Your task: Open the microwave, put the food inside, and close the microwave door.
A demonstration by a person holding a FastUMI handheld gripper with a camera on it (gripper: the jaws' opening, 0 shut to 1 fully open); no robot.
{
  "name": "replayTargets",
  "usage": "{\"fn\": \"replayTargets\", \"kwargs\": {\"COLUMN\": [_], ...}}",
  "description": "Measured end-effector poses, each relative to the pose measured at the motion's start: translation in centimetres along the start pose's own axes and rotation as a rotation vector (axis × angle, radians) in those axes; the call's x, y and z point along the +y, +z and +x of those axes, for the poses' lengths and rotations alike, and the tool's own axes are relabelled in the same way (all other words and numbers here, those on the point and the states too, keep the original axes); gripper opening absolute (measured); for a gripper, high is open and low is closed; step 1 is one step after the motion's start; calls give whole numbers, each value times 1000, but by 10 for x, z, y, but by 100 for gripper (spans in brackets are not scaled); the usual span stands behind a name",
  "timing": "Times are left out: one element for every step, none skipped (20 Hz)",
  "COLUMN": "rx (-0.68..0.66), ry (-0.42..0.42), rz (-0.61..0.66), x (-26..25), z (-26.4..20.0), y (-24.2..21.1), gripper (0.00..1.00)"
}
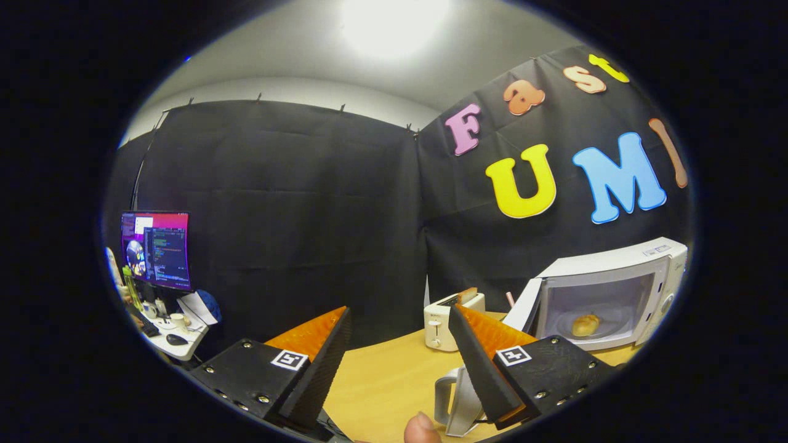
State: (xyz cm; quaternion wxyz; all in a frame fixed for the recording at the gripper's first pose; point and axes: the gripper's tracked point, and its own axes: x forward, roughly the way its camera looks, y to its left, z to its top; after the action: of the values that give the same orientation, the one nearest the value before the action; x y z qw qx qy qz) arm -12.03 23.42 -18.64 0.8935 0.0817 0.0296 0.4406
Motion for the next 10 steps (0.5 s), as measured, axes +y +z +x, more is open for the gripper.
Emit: {"fn": "replayTargets", "kwargs": {"rx": [24, -19, -22, -18, 1, 15, 18, 17, 21, 40], "ry": [13, 24, 28, 47, 77, 83, 87, 81, 74, 73], "rz": [-21, -78, -122, -150, -171, -184, -185, -174, -158, -143], "x": [7, 13, 22, 30, 39, 42, 44, 45, 45, 49], "z": [4, 6, 0, 3, 11, 14, 14, 14, 15, 15], "y": [-15, -15, -17, -24, -34, -42, -47, -50, -56, -67], "gripper": [96, 96, 95, 94, 91, 88, 76, 68, 49, 46]}}
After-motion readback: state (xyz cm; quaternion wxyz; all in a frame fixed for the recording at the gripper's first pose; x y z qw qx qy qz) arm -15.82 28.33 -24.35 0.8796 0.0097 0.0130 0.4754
